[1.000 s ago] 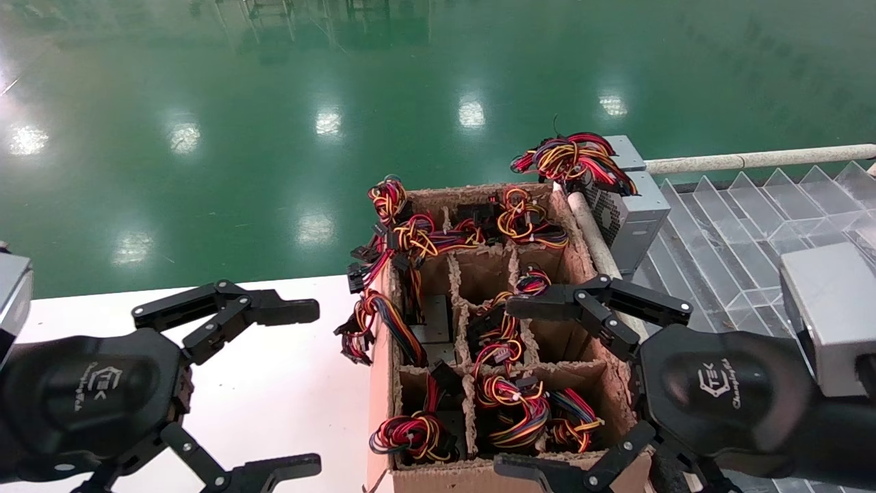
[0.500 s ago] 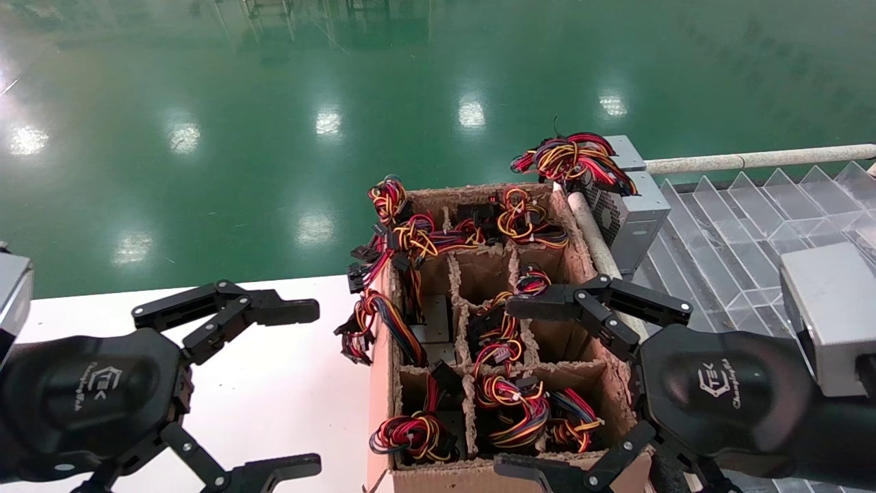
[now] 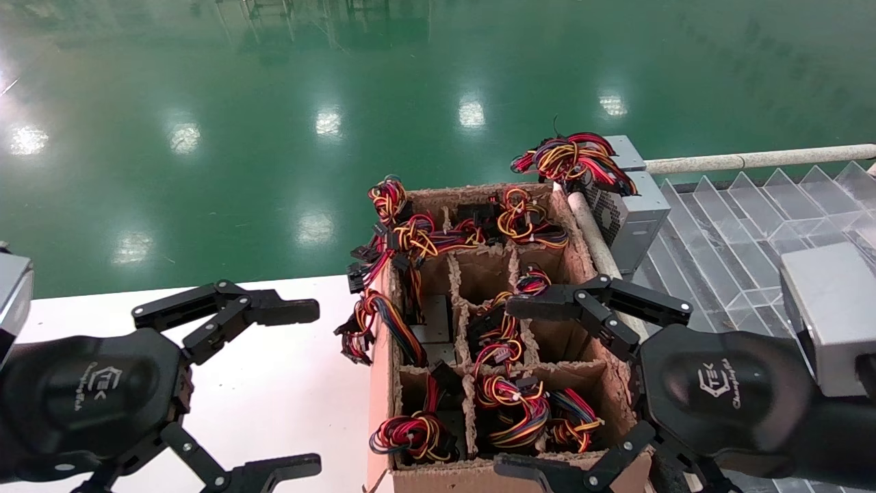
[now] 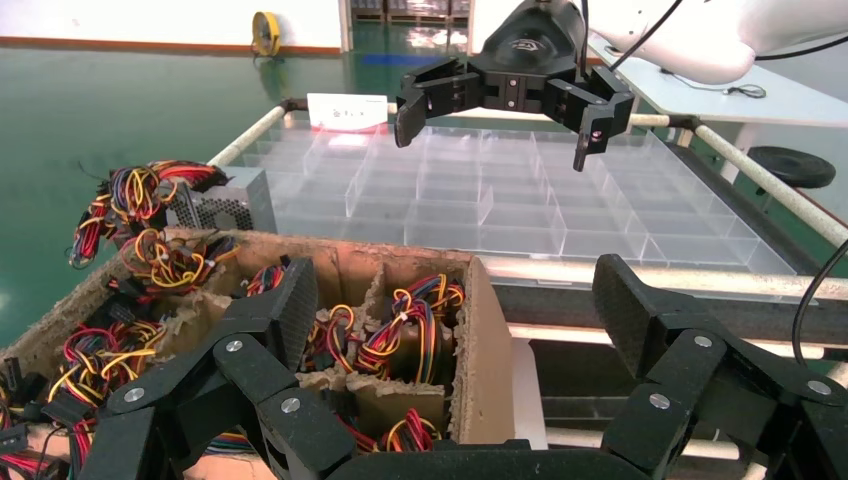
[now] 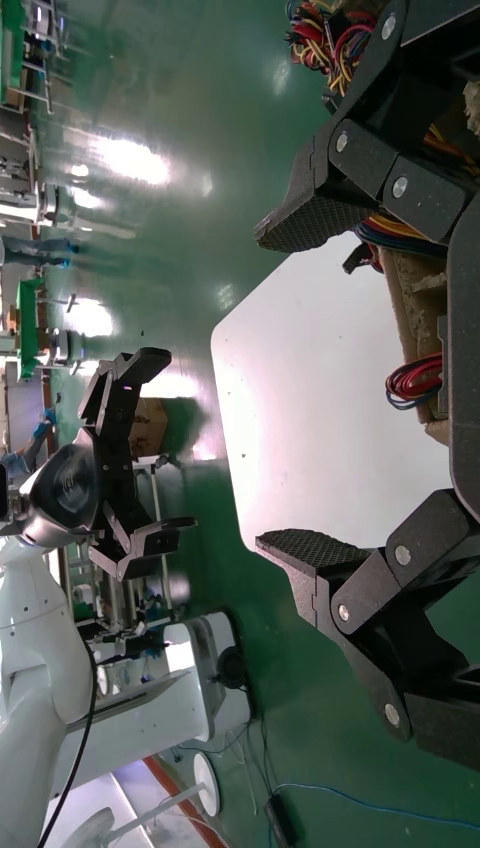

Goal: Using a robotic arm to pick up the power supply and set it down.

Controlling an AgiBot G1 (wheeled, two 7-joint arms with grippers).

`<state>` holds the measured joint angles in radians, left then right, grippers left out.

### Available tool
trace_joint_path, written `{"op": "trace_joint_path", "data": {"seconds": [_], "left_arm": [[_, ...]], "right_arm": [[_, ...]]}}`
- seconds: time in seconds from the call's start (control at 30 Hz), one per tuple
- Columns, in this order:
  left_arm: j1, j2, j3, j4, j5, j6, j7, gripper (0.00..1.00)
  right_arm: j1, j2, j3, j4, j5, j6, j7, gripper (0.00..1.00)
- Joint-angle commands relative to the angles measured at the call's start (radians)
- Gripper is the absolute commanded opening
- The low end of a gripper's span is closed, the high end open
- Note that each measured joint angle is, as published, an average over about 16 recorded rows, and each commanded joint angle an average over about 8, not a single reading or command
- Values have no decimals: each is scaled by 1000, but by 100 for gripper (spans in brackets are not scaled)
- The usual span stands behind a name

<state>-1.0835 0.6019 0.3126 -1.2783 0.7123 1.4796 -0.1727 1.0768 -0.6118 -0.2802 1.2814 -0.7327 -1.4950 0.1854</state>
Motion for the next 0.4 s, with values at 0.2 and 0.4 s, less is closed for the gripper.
{"op": "trace_joint_path", "data": {"seconds": [0.2, 0.4], "left_arm": [[0, 0, 0, 0, 0, 0, 0, 100], [0, 0, 0, 0, 0, 0, 0, 100]], "right_arm": [[0, 0, 0, 0, 0, 0, 0, 100], [0, 0, 0, 0, 0, 0, 0, 100]]}}
